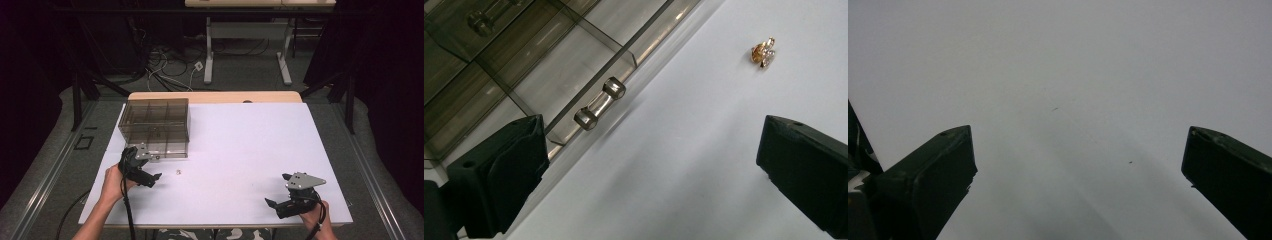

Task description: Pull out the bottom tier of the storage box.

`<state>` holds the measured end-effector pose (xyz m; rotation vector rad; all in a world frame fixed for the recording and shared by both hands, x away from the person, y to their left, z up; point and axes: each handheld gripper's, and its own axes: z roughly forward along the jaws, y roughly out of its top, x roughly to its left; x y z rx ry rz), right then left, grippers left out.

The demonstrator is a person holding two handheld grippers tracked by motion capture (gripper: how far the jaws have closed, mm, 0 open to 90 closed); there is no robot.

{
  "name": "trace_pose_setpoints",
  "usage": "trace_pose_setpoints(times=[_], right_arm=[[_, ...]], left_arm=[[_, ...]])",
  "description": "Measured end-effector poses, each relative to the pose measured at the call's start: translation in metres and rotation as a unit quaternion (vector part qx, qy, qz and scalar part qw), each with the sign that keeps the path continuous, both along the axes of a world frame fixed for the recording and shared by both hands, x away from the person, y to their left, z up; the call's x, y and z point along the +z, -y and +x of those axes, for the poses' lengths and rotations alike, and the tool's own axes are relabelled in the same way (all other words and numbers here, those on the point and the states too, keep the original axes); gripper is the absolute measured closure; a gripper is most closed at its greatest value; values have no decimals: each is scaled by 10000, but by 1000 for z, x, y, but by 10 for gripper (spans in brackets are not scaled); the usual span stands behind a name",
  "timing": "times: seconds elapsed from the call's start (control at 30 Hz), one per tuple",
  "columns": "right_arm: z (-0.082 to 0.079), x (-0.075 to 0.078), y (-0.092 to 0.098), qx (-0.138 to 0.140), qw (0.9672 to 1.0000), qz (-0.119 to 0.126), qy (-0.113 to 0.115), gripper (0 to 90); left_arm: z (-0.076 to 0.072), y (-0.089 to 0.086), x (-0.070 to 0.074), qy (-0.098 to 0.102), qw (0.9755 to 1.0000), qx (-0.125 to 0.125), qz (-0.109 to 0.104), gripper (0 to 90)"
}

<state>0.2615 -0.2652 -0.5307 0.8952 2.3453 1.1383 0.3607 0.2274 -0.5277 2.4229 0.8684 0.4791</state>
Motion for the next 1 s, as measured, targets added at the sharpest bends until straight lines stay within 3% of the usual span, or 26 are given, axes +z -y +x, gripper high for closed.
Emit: trace_pose_setpoints(times=[0.13,0.37,0.87,1.0], right_arm=[[0,0,0,-13,10000,-20,2,0],[0,-1,0,-64,10000,2,7,0],[1,-2,1,-55,10000,16,-24,0],[1,-1,1,-24,10000,3,-53,0]], left_arm=[[0,3,-3,-72,9999,81,-40,0],[-2,9,-2,30,9999,104,-52,0],[-5,19,-4,48,9996,185,-191,0],[-5,21,-4,-33,9996,180,-236,0]])
